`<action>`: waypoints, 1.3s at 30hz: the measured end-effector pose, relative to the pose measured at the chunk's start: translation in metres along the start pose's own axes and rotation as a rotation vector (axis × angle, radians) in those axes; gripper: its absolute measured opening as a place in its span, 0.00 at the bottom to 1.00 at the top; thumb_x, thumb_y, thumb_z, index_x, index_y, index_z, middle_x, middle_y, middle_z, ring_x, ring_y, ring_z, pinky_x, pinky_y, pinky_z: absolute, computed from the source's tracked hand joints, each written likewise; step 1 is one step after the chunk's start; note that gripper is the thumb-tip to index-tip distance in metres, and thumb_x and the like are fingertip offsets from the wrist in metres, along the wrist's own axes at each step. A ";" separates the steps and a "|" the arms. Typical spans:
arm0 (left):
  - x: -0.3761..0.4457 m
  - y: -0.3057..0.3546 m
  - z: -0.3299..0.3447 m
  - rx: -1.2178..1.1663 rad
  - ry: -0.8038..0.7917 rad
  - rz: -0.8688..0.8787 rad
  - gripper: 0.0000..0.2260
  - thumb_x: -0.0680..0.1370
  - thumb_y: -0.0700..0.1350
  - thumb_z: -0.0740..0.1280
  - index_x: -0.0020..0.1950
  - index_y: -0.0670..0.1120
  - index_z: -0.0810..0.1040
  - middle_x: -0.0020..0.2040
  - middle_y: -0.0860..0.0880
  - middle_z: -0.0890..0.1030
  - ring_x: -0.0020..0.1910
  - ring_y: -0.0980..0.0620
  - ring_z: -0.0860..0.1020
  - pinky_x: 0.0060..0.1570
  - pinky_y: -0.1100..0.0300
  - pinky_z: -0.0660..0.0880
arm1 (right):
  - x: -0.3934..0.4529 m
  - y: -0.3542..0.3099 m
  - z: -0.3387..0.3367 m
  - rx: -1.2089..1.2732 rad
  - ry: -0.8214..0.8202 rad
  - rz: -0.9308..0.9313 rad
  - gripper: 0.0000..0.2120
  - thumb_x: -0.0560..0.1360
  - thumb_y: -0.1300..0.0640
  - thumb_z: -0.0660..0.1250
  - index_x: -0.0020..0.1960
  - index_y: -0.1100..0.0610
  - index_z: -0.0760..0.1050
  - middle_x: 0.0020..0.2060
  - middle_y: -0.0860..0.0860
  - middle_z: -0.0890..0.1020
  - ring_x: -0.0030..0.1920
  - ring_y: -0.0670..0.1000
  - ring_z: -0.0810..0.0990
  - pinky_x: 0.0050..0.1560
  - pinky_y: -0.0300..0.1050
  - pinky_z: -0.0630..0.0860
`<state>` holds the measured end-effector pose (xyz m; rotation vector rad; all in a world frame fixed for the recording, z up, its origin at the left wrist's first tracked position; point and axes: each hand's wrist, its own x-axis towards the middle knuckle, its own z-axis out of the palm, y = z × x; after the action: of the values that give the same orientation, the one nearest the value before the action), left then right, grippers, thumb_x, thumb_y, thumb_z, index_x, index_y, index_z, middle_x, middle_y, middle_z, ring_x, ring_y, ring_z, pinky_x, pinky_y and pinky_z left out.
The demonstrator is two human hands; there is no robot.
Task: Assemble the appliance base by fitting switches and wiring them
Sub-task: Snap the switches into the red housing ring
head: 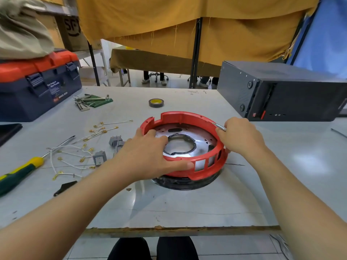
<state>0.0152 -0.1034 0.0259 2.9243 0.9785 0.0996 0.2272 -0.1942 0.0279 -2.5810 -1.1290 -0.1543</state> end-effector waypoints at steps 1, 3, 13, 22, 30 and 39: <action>0.002 -0.005 -0.001 -0.002 -0.008 0.024 0.46 0.56 0.82 0.45 0.61 0.56 0.74 0.65 0.50 0.71 0.68 0.46 0.64 0.62 0.49 0.68 | 0.000 0.002 -0.003 -0.016 0.006 -0.023 0.18 0.78 0.46 0.60 0.35 0.56 0.67 0.36 0.55 0.77 0.41 0.60 0.76 0.41 0.48 0.73; 0.006 -0.017 -0.003 -0.026 -0.048 0.076 0.38 0.57 0.79 0.48 0.50 0.55 0.78 0.63 0.50 0.73 0.66 0.49 0.64 0.59 0.53 0.67 | -0.002 0.003 -0.008 -0.036 0.087 -0.086 0.19 0.78 0.46 0.59 0.33 0.55 0.67 0.31 0.52 0.74 0.37 0.58 0.74 0.34 0.45 0.69; 0.016 -0.068 0.001 -0.442 -0.132 0.166 0.25 0.62 0.74 0.67 0.42 0.54 0.77 0.77 0.58 0.53 0.75 0.60 0.48 0.72 0.57 0.53 | -0.016 -0.019 -0.006 -0.006 -0.189 -0.485 0.21 0.75 0.44 0.64 0.30 0.54 0.66 0.27 0.51 0.72 0.32 0.53 0.72 0.31 0.45 0.62; 0.025 -0.071 0.002 -0.529 -0.080 -0.039 0.29 0.74 0.62 0.65 0.73 0.58 0.64 0.73 0.58 0.65 0.68 0.54 0.68 0.63 0.59 0.65 | -0.029 -0.029 -0.018 0.301 -0.426 -0.551 0.20 0.76 0.43 0.62 0.43 0.61 0.77 0.33 0.55 0.77 0.31 0.46 0.71 0.35 0.44 0.68; 0.016 -0.050 -0.010 -0.590 0.133 0.038 0.21 0.72 0.59 0.68 0.65 0.61 0.72 0.73 0.61 0.65 0.68 0.58 0.67 0.63 0.57 0.69 | -0.023 -0.050 -0.015 0.798 -0.353 -0.542 0.09 0.79 0.55 0.62 0.41 0.50 0.76 0.33 0.40 0.79 0.34 0.38 0.75 0.38 0.33 0.73; 0.006 -0.043 -0.025 -1.207 0.166 0.021 0.03 0.74 0.40 0.70 0.45 0.43 0.82 0.41 0.44 0.85 0.39 0.50 0.84 0.43 0.60 0.80 | -0.026 -0.105 -0.005 1.259 -0.333 -0.401 0.06 0.77 0.61 0.65 0.46 0.62 0.79 0.31 0.52 0.76 0.30 0.43 0.75 0.35 0.32 0.74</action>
<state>-0.0085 -0.0645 0.0480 1.8141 0.5592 0.6677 0.1330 -0.1465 0.0526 -1.2718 -1.2401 0.6957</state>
